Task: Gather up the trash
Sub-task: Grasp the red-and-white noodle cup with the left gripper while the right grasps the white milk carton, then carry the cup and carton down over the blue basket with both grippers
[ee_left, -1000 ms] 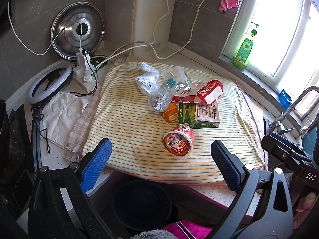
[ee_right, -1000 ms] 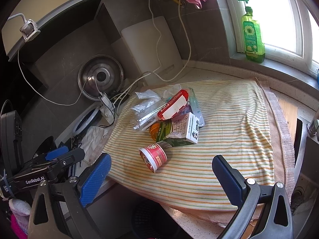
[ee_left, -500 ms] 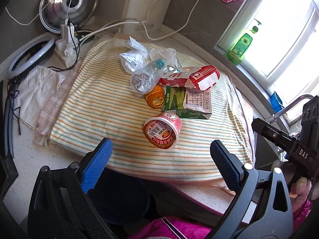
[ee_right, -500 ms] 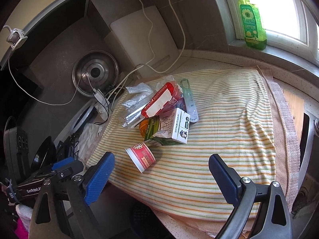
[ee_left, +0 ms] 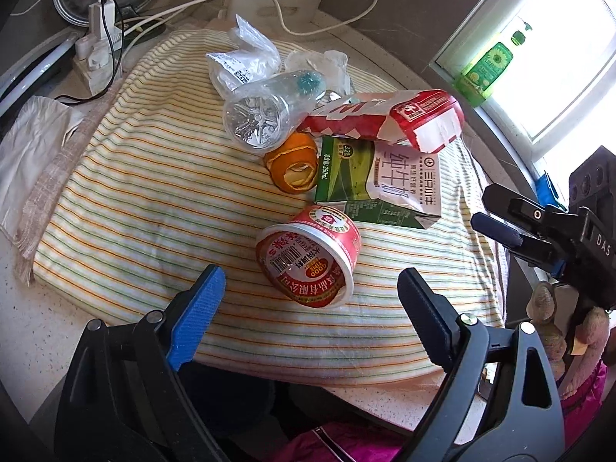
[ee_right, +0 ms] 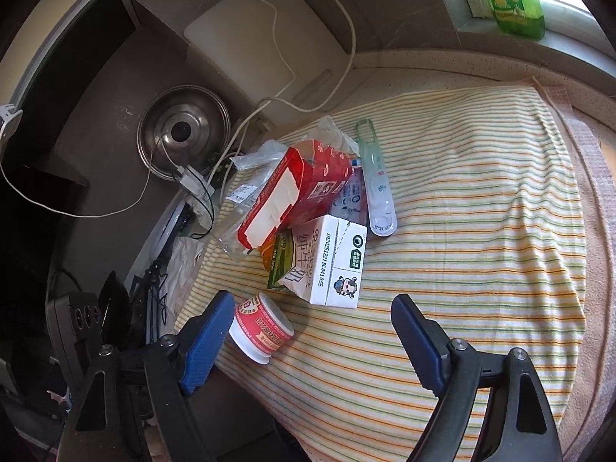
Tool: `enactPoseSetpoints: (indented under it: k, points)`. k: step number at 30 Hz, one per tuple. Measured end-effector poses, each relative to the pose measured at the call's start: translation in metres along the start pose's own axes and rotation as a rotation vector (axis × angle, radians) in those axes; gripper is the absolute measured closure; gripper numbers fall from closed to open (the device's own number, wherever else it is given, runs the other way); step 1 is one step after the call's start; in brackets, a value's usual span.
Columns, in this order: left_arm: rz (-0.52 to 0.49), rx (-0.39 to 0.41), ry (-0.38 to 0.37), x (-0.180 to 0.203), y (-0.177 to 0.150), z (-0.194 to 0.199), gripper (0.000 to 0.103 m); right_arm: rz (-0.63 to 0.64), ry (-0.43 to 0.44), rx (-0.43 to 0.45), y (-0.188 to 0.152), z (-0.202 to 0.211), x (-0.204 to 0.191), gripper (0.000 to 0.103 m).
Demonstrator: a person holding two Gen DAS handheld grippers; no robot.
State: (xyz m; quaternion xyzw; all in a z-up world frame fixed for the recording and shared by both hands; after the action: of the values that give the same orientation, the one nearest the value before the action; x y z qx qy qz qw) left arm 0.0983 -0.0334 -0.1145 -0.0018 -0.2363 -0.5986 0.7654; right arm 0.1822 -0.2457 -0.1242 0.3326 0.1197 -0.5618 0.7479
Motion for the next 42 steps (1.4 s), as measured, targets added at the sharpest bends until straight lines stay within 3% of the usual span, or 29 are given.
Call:
enactPoseSetpoints:
  k: [13, 17, 21, 26, 30, 42]
  points:
    - [0.071, -0.047, -0.053, -0.011, 0.02, -0.042, 0.01, 0.002, 0.049, -0.086, 0.02, -0.038, 0.017, 0.019]
    - [0.1, -0.061, -0.061, -0.013, 0.022, -0.049, 0.024, 0.005, 0.063, -0.111, 0.024, -0.049, 0.017, 0.022]
    - [0.11, -0.043, -0.054, -0.01, 0.023, -0.05, 0.024, -0.015, 0.096, -0.137, 0.028, -0.059, 0.023, 0.025]
    - [0.129, -0.028, -0.043, -0.012, 0.019, -0.046, 0.025, -0.028, 0.136, -0.171, 0.034, -0.073, 0.029, 0.034]
    - [0.138, -0.005, -0.022, -0.009, 0.017, -0.04, 0.025, -0.038, 0.166, -0.202, 0.037, -0.08, 0.031, 0.058]
    - [0.093, 0.01, -0.011, -0.016, 0.008, -0.015, 0.025, -0.059, 0.146, -0.133, 0.017, -0.046, 0.027, 0.062]
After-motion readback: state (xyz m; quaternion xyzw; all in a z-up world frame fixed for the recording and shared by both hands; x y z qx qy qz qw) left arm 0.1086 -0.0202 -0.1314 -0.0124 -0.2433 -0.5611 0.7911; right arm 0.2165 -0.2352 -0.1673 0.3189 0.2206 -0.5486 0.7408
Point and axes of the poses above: each gripper's, at about its wrist camera, not at the fingertips, and z roughly against the way its jaws point, x to its right, y to its top, the point moved 1 cm from there along -z, roughly the way its jaws point, and after that the axes turned 9 degrees about -x, right-handed, at the moved point
